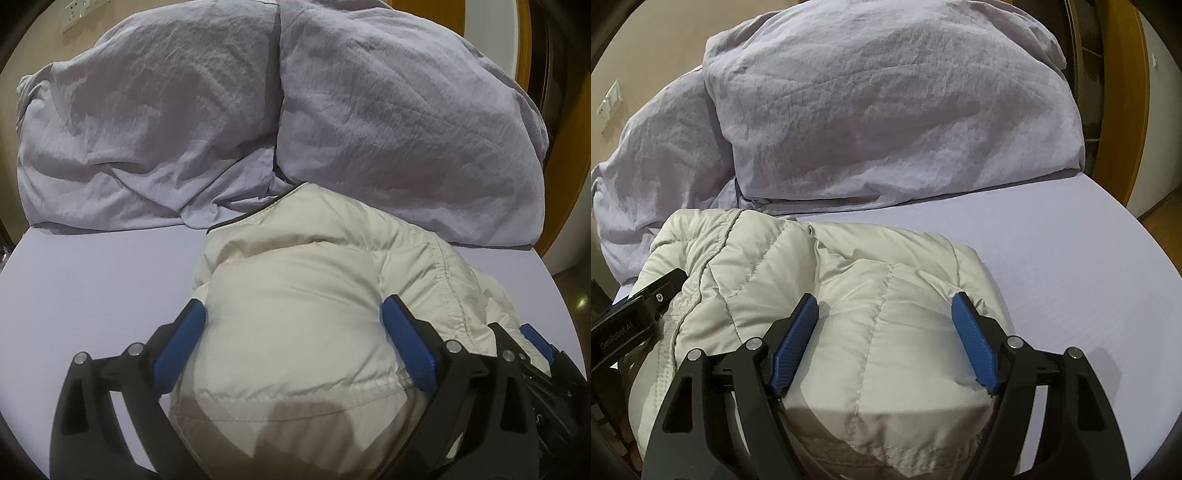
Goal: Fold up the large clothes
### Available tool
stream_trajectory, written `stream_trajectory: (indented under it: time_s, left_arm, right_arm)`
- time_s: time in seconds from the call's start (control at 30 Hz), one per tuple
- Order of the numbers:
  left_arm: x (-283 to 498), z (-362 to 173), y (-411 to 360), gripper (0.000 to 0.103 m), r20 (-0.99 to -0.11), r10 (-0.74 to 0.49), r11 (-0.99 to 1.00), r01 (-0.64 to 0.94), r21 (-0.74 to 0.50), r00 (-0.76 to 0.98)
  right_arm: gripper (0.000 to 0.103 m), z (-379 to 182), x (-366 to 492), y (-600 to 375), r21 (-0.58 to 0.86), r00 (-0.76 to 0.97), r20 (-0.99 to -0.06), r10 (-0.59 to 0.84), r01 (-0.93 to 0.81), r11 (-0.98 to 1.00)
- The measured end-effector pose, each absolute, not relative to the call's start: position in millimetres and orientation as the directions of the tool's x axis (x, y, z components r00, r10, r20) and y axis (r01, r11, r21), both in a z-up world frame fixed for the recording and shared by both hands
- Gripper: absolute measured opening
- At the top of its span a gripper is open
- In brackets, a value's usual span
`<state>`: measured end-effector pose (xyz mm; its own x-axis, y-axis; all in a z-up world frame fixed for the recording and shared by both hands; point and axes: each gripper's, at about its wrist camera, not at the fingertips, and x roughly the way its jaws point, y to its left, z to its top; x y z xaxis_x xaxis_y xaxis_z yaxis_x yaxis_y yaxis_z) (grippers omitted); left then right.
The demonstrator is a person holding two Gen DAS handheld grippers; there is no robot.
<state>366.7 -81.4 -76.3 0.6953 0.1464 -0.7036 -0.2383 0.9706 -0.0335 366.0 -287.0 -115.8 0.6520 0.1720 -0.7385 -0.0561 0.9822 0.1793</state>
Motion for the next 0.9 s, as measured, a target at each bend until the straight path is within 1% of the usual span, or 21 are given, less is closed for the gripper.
stream_trajectory:
  time_s: [0.9]
  left_arm:
    - [367.1, -79.9, -83.0, 0.097, -0.701, 0.158, 0.970, -0.242, -0.022, 0.696]
  right_arm:
    - [0.077, -117.5, 364.8, -285.1, 0.165, 0.663, -0.731, 0.161, -0.057, 0.985]
